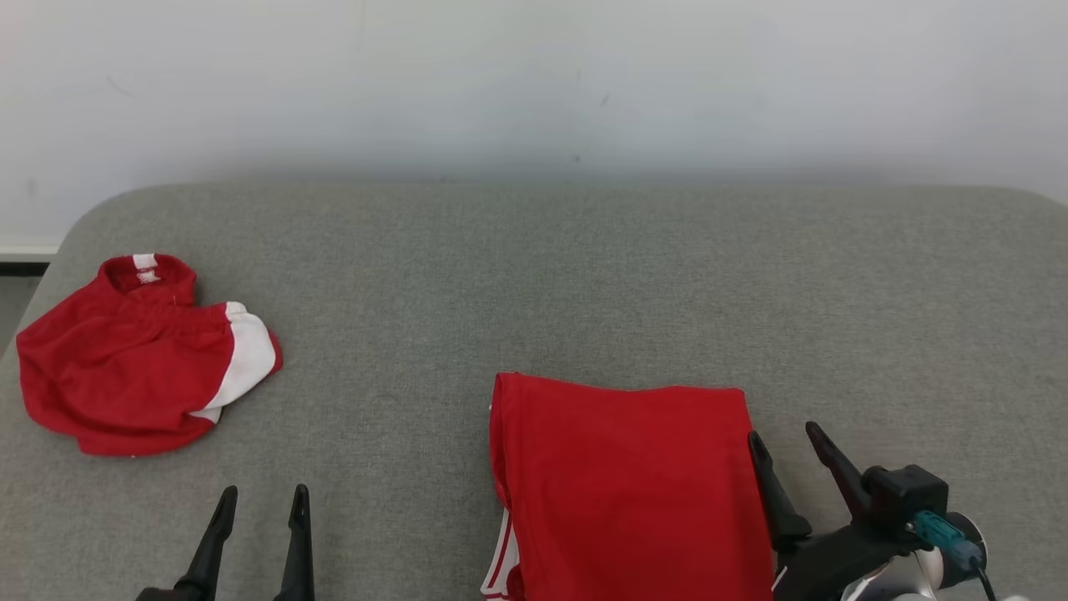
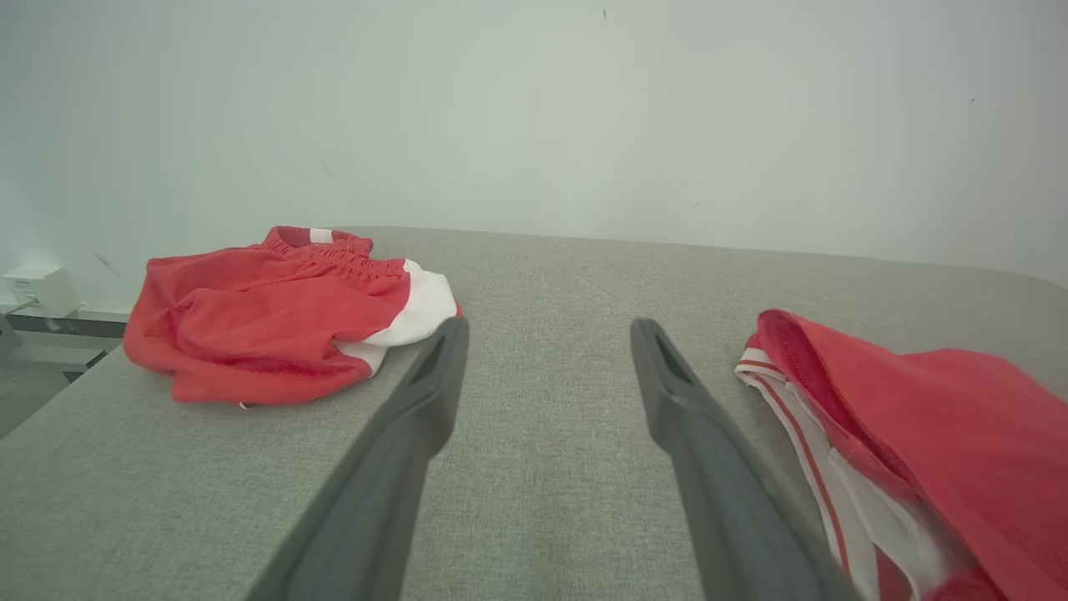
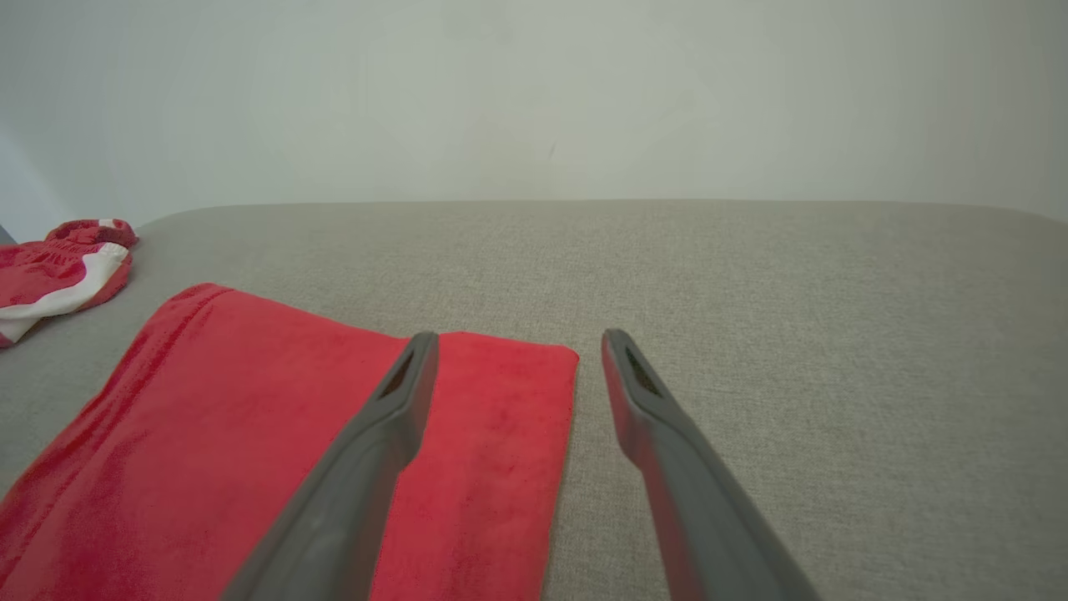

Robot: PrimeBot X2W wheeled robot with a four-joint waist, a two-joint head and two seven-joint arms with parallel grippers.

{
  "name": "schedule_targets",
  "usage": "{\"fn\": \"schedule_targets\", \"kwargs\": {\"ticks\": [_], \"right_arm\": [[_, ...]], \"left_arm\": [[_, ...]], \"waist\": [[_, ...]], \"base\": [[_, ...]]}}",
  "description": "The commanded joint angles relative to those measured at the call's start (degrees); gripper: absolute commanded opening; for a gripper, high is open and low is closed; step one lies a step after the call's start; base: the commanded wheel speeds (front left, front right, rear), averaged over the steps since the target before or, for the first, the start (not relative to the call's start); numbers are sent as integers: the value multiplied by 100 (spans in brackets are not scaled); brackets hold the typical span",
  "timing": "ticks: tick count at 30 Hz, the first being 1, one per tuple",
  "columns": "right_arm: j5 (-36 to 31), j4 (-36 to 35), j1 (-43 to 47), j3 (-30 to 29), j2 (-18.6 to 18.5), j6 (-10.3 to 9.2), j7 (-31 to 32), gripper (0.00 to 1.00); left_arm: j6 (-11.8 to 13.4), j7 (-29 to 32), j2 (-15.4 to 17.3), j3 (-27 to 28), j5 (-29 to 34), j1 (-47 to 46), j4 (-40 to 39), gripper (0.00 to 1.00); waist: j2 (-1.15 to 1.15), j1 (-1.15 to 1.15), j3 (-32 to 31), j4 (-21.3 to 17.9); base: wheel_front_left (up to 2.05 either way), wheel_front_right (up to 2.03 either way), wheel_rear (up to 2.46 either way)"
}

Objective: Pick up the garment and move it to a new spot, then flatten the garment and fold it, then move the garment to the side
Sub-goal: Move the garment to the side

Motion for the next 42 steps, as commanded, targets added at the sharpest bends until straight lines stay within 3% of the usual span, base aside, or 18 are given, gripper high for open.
{"fn": "schedule_targets", "kwargs": {"ticks": [1, 12, 19, 20, 21, 22, 23, 31, 42], "right_arm": [[13, 192, -113, -9, 25, -15, 75, 100], [156, 1479, -407, 55, 230, -15, 167, 100], [482, 2179, -463, 440, 419, -15, 158, 100], [527, 2309, -492, 502, 437, -15, 206, 82], [574, 2417, -545, 546, 453, -15, 181, 42], [642, 2501, -606, 567, 472, -15, 141, 14], [691, 2593, -672, 595, 487, -15, 126, 0], [927, 2889, -1444, 792, 216, -17, -84, 0], [1280, 2666, -3229, 1214, -828, -16, 155, 0]], "left_arm": [[21, -2, -4, -9, -35, -85, 22, 100], [72, -2, -9, -54, -121, -192, 115, 100], [125, -2, -9, -125, -183, -272, 185, 100], [132, -2, -9, -143, -195, -286, 196, 100], [140, -2, -9, -161, -207, -299, 205, 100], [142, -2, -8, -172, -213, -308, 210, 100], [145, -2, -8, -185, -216, -313, 221, 100], [195, -2, -8, -196, -269, -384, 192, 100], [190, -2, -8, -254, -267, -971, -262, 100]], "waist": [[-1, -1, 117, 105], [-1, -1, 311, 150], [-1, -1, 342, 36], [-1, -1, 351, 23], [-1, -1, 357, 15], [-1, -1, 363, 6], [-1, -1, 371, -3], [-1, -1, 531, -54], [-1, -1, 1677, -284]], "base": [[0, 0, 0], [0, 0, 0], [0, 0, 0], [0, 0, 0], [0, 0, 0], [0, 0, 0], [0, 0, 0], [0, 0, 0], [0, 0, 0]]}}
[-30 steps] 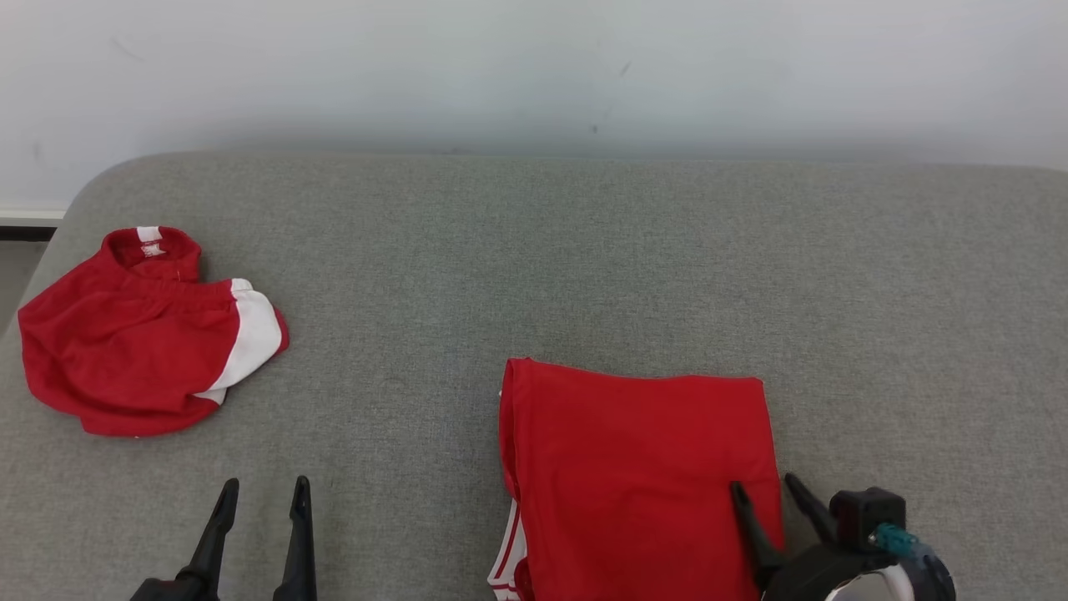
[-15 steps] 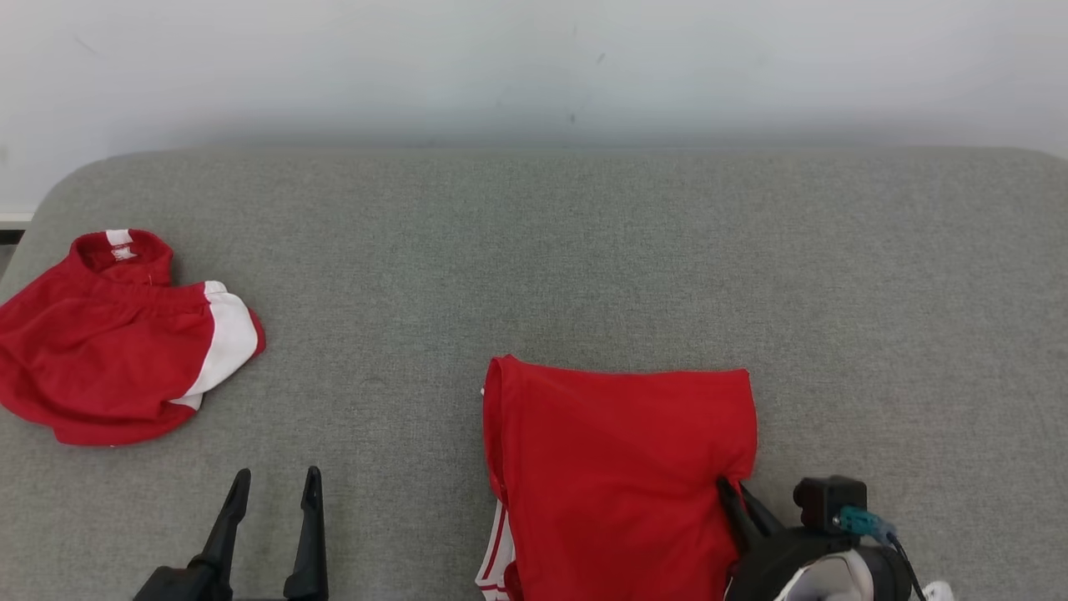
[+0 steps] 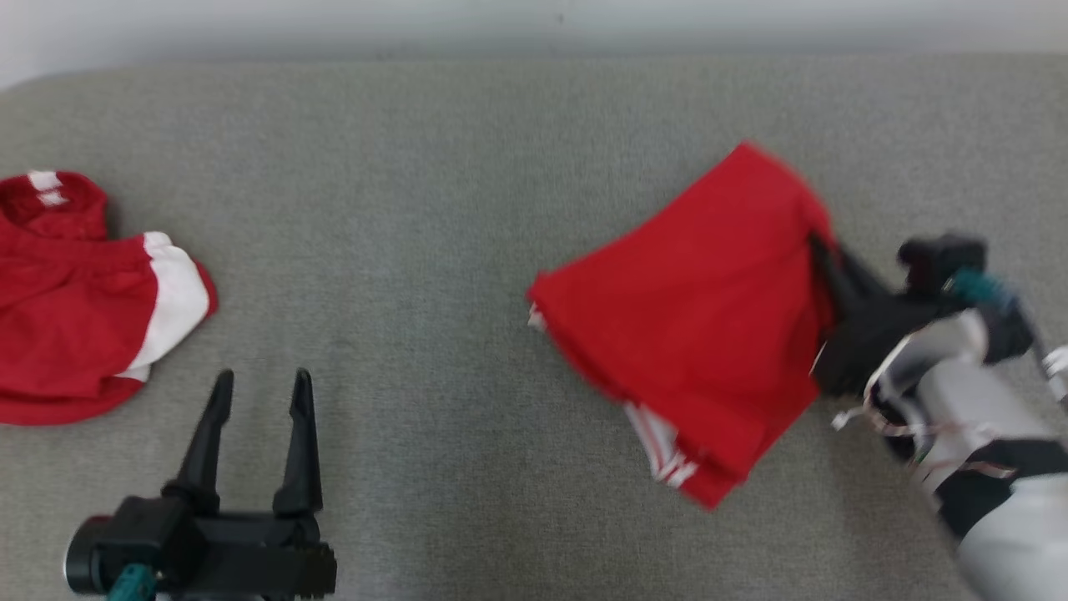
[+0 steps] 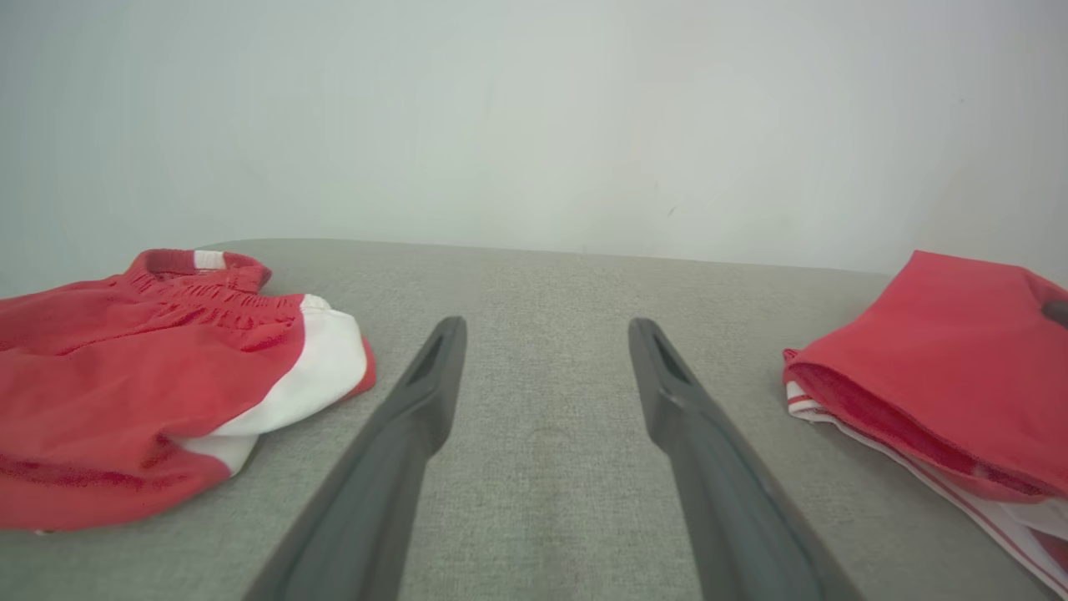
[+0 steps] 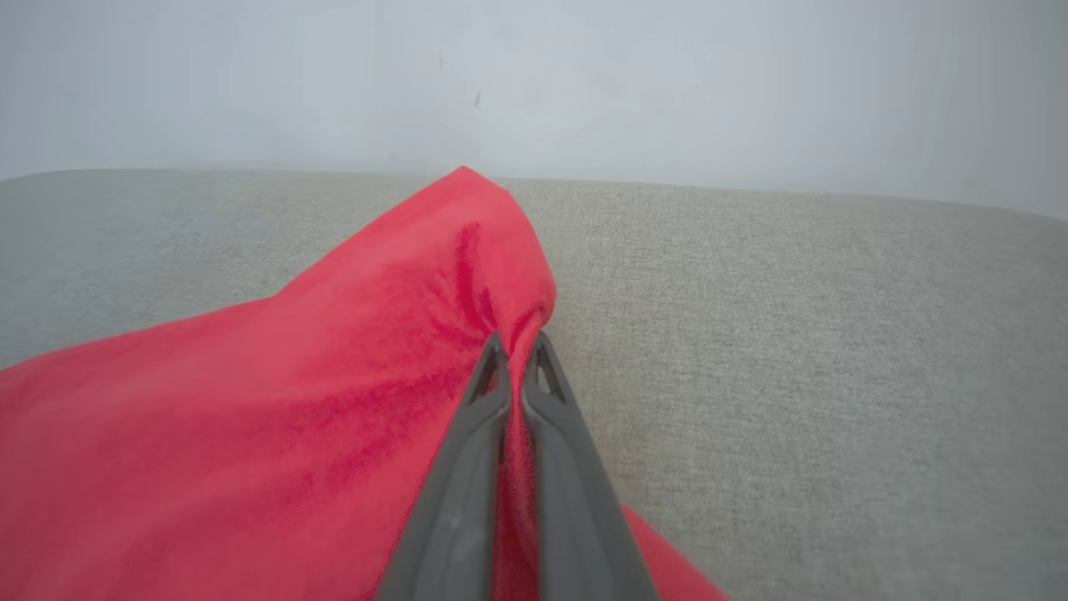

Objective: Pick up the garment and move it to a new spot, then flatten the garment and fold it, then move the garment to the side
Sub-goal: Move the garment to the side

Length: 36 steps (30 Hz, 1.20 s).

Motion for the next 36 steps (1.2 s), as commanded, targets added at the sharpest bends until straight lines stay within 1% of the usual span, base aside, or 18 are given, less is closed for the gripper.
{"fn": "schedule_targets", "kwargs": {"ticks": [1, 6, 9, 13, 15, 16, 19, 23, 29, 36], "right_arm": [[84, -33, -203, -12, -156, -19, -8, 0], [278, -110, -933, -186, -842, -18, 13, 0], [333, -204, -1256, -255, -1246, -18, 31, 0], [348, -396, -1596, -338, -1672, -18, 75, 0], [372, -465, -1711, -423, -1874, -18, 99, 0], [343, -565, -1828, -472, -2108, -18, 160, 0], [304, -717, -1951, -513, -2463, -18, 314, 0], [383, -891, -2080, -612, -2849, -18, 553, 0], [310, -1007, -2332, -581, -3229, -18, 871, 0], [143, -799, -2613, -490, -3346, -18, 1109, 0]], "left_arm": [[4, -1, -1, -11, -88, -159, -99, 100], [40, -1, 1, -102, -51, -631, -439, 100], [-15, 0, 2, -159, 71, -936, -556, 100], [-87, 1, 81, -19, 206, -1186, -782, 100], [-106, -1, 134, 33, 281, -1237, -914, 100], [-134, 0, 168, 74, 330, -1241, -1035, 100], [-148, 0, 192, 89, 379, -1206, -1168, 100], [-179, 0, 188, 63, 406, -1104, -1365, 100], [-199, 6, 162, 15, 439, -1048, -1461, 100], [-212, 21, 125, -40, 453, -1046, -1472, 100]], "waist": [[-1, -1, 646, -189], [-1, -1, 1460, -423], [-1, -1, 1896, -613], [-1, -1, 2366, -968], [-1, -1, 2518, -1112], [-1, -1, 2639, -1222], [-1, -1, 2739, -1321], [-1, -1, 2787, -1391], [-1, -1, 2805, -1363], [-1, -1, 2850, -1271]], "base": [[0, 0, 0], [0, 0, 0], [0, 0, 0], [0, 0, 0], [0, 0, 0], [0, 0, 0], [0, 0, 0], [0, 0, 0], [0, 0, 0], [0, 0, 0]]}}
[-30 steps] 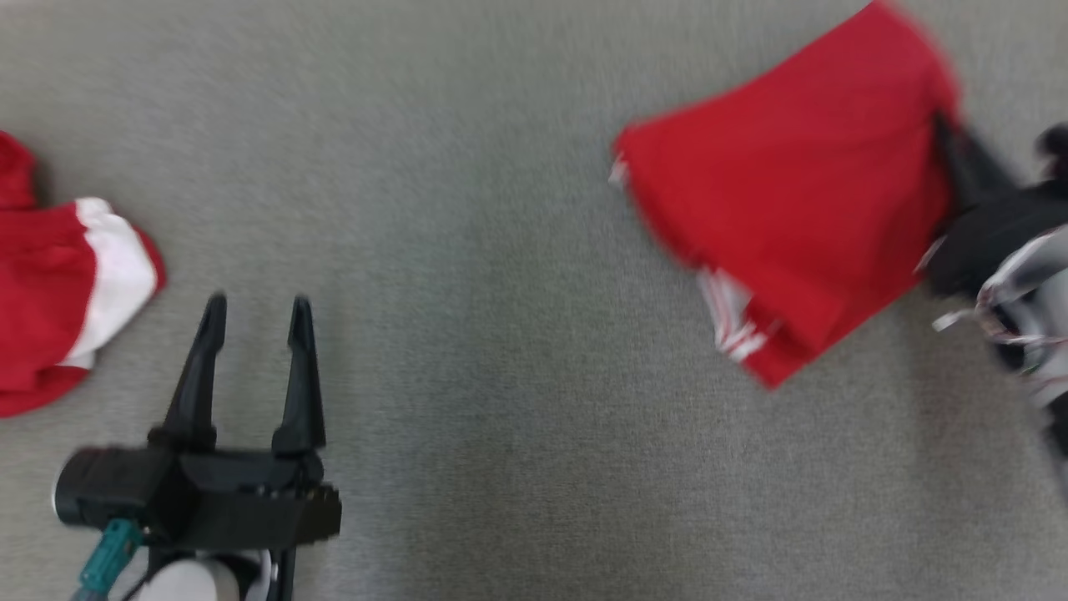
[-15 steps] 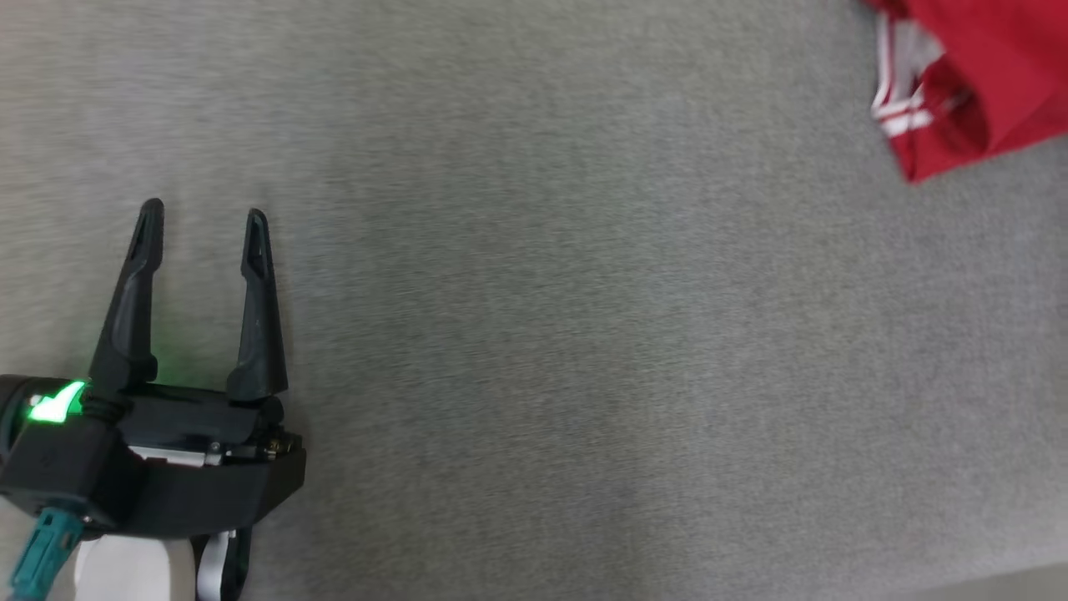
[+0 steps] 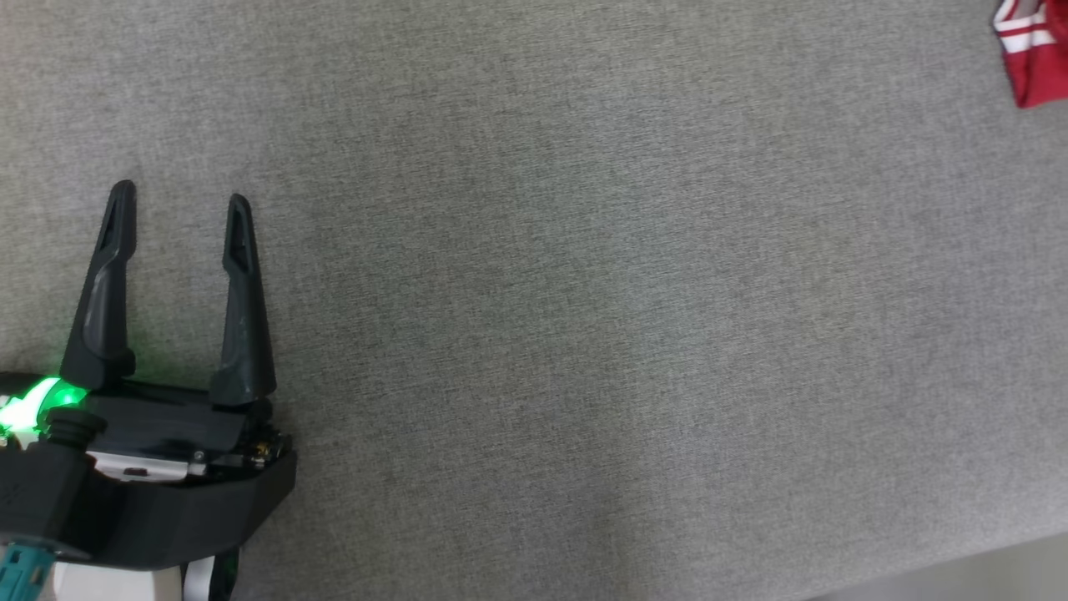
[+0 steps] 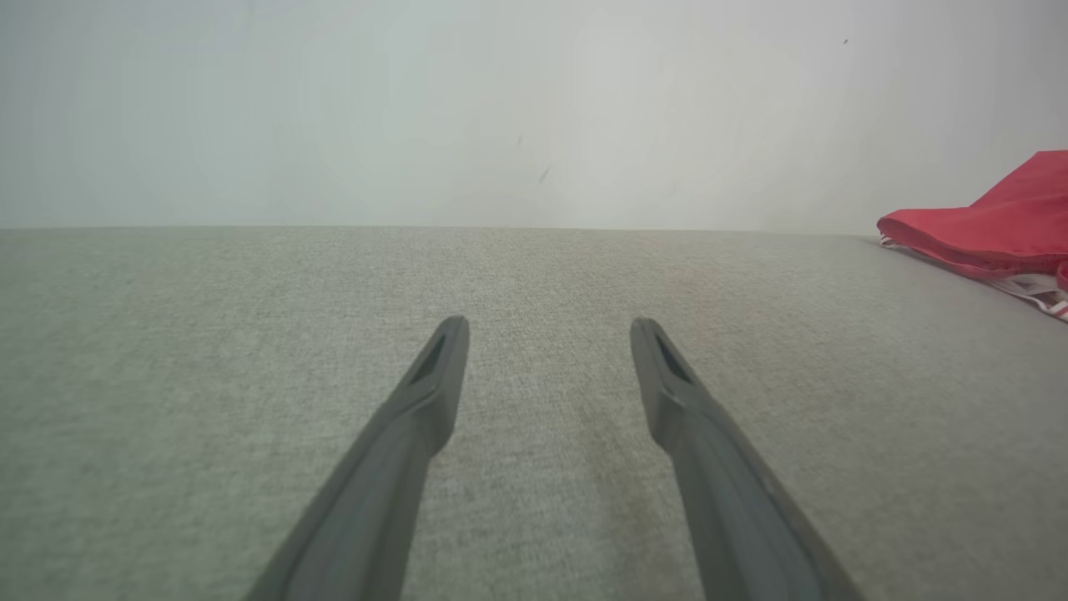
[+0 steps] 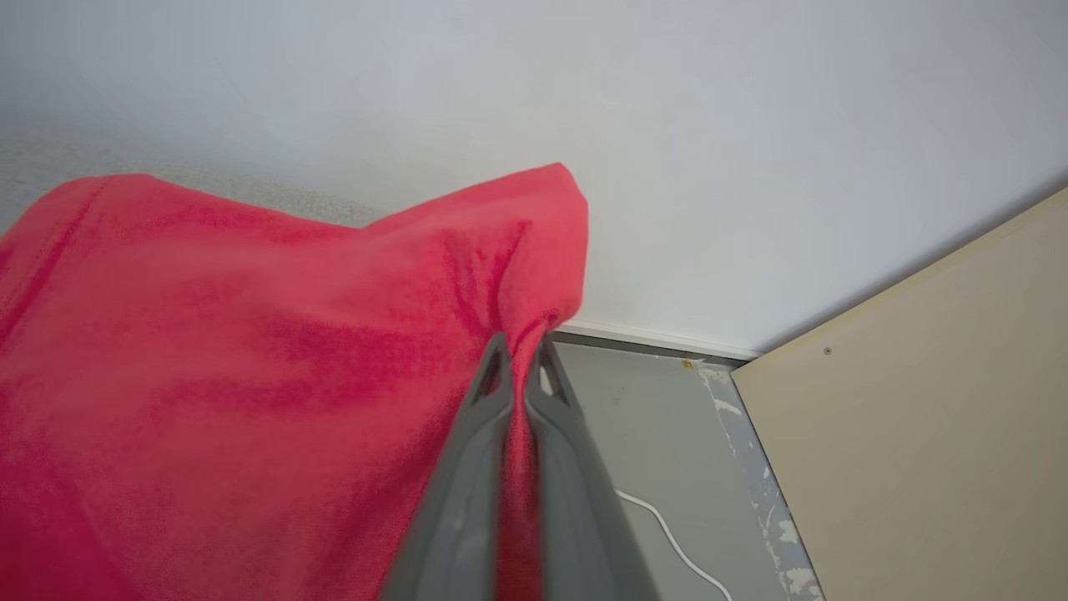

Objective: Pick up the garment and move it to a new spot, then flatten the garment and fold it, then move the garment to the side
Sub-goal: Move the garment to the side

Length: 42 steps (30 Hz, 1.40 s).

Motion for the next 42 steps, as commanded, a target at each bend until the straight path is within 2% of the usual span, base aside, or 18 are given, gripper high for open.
{"fn": "schedule_targets", "kwargs": {"ticks": [1, 2, 3, 9, 15, 23, 32, 39, 41, 42], "right_arm": [[-40, 30, -69, -11, -15, -17, -9, 10], [-63, 61, -97, 5, -1, -17, -39, 48], [-86, 107, -137, -8, 16, -17, -89, 100], [-268, 308, -173, 11, 184, -17, -407, 100], [-354, 313, 19, 151, 351, -17, -769, 100], [-358, -108, 660, 167, 940, -17, -1322, 100], [-409, -1018, 2363, -222, 1954, -17, -1759, 100], [-648, -1864, 3978, -653, 2729, -17, -1752, 100], [-659, -1985, 4183, -718, 2828, -17, -1751, 100], [-742, -2215, 4579, -845, 3010, -17, -1747, 100]], "left_arm": [[-19, 48, -51, -85, 16, 52, 252, 100], [-18, 49, -58, -95, 18, 52, 260, 100], [-20, 52, -62, -109, 13, 49, 278, 100], [-25, 53, -84, -34, -94, 61, 471, 100], [17, 44, -112, 80, -163, 239, 682, 100], [97, 26, -160, 383, -345, 677, 900, 100], [133, 26, -173, 606, -425, 1350, 1159, 100], [179, 27, -175, 543, -494, 1656, 1340, 100], [188, 27, -174, 538, -508, 1688, 1350, 100], [187, 27, -173, 516, -520, 1754, 1400, 100]], "waist": [[0, 1, 8, 23], [0, 1, 7, 37], [0, 1, -1, 56], [0, 1, -215, 139], [0, 1, -732, 248], [0, 1, -1779, 408], [0, 1, -2940, 567], [0, 1, -3506, 667], [0, 1, -3553, 676], [0, 1, -3648, 698]], "base": [[0, 0, 0], [0, 0, 0], [0, 0, 0], [0, 0, 0], [0, 0, 0], [0, 0, 0], [0, 0, 0], [0, 0, 0], [0, 0, 0], [0, 0, 0]]}}
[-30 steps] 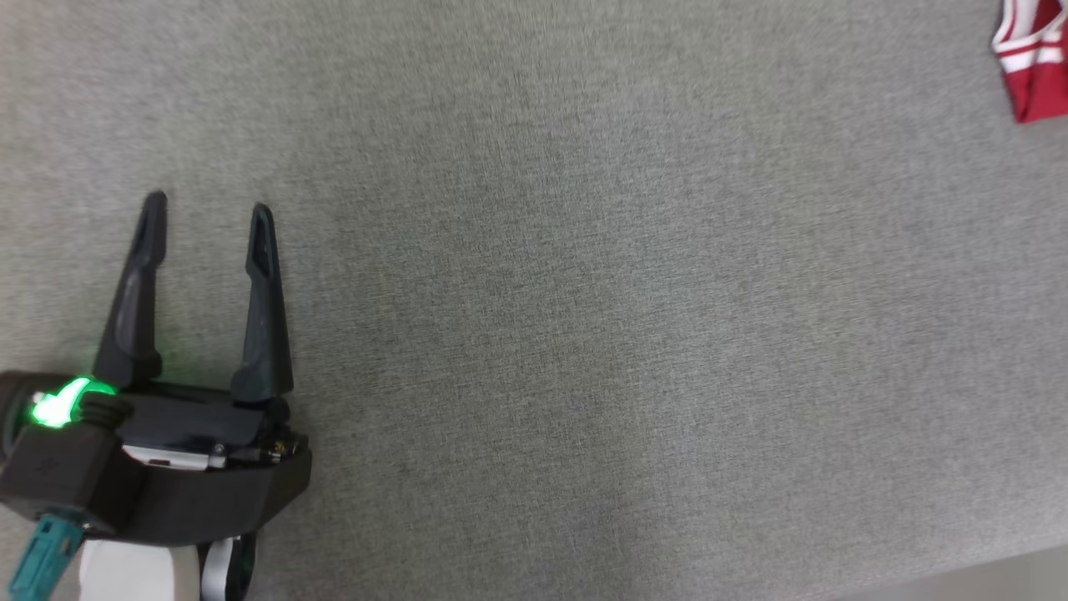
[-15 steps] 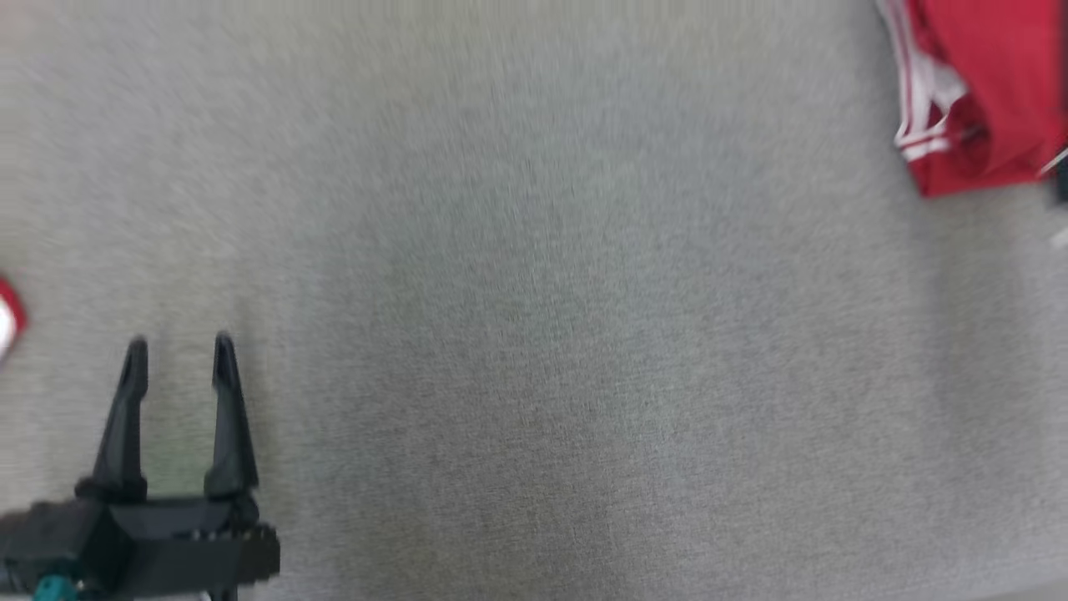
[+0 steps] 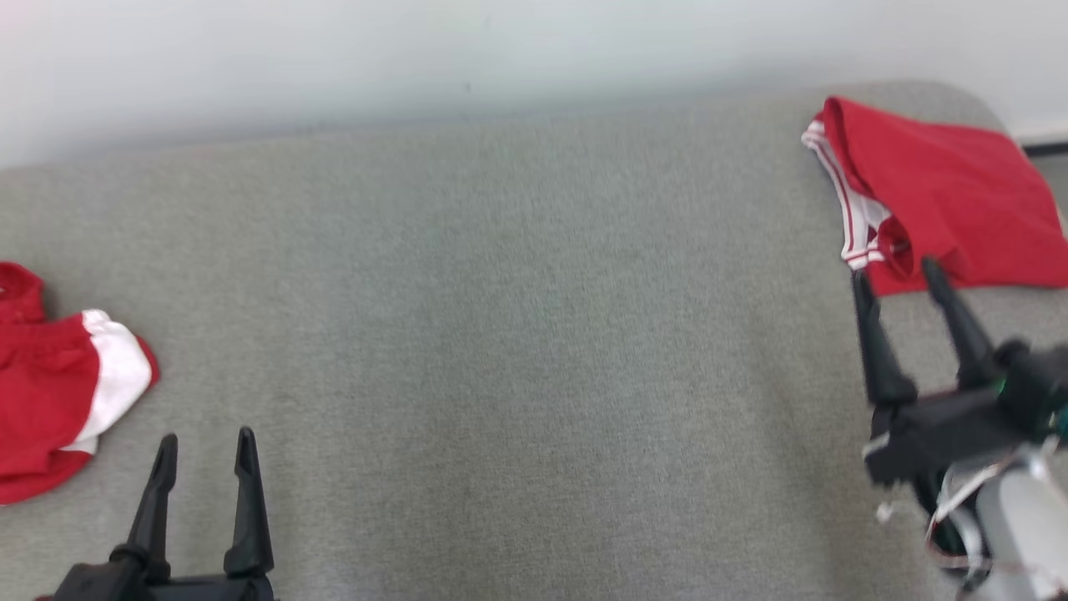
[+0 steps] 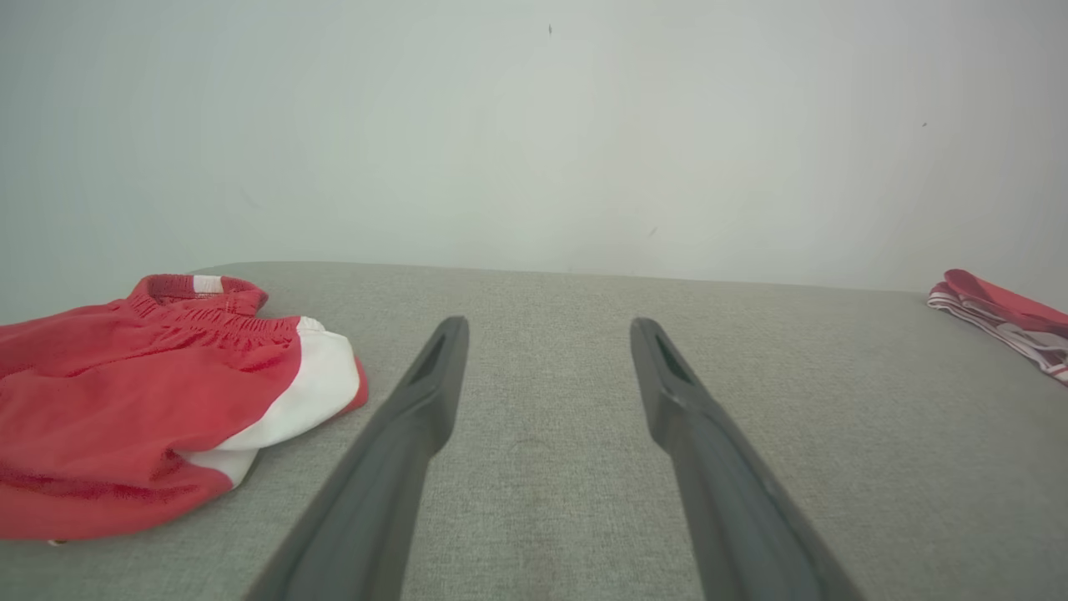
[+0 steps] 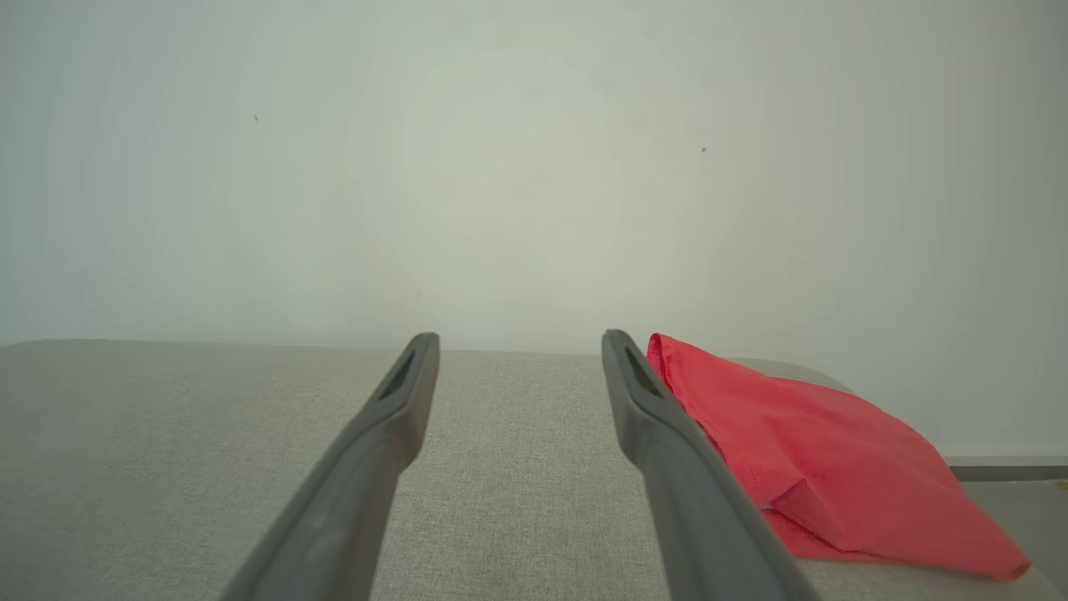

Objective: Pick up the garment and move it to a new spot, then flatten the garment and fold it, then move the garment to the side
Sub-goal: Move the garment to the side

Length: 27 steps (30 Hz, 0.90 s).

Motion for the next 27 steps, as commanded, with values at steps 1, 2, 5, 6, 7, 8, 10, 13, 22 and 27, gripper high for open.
{"fn": "schedule_targets", "kwargs": {"ticks": [1, 2, 5, 6, 7, 8, 10, 13, 22, 27], "right_arm": [[-68, -102, 200, -63, 83, -17, 10, 100], [-101, -213, 386, -142, 191, -17, 1, 100], [-185, -455, 911, -293, 446, -17, 1, 100], [-198, -513, 1075, -353, 526, -17, -4, 100], [-202, -569, 1235, -413, 616, -17, -12, 100], [-202, -616, 1384, -455, 705, -17, -19, 100], [-221, -706, 1651, -531, 839, -17, -31, 100], [-250, -803, 1994, -625, 1001, -17, -25, 100], [-462, -904, 2409, -602, 1235, -17, -22, 100], [-541, -852, 2408, -605, 1282, -17, -52, 100]], "left_arm": [[21, 0, -5, -4, -64, 100, 50, 100], [16, 0, -4, -5, -36, 126, 77, 100], [11, 0, -5, 24, -15, 202, 184, 100], [12, 0, -4, 27, -7, 226, 227, 100], [5, 0, -5, 38, 3, 255, 272, 100], [2, 0, -5, 47, 5, 277, 320, 100], [16, 0, -3, 69, -28, 317, 402, 100], [9, 0, -4, 71, -20, 405, 520, 100], [-46, 0, -4, 144, 34, 471, 867, 100], [-60, 0, -3, 192, 73, 392, 982, 100]], "waist": [[1, 2, -396, 157], [1, 2, -432, 169], [1, 2, -554, 205], [1, 2, -604, 224], [1, 2, -650, 245], [1, 2, -705, 261], [1, 2, -806, 290], [1, 2, -950, 355], [1, 2, -1075, 491], [1, 2, -1100, 544]], "base": [[0, 0, 0], [0, 0, 0], [0, 0, 0], [0, 0, 0], [0, 0, 0], [0, 0, 0], [0, 0, 0], [0, 0, 0], [0, 0, 0], [0, 0, 0]]}}
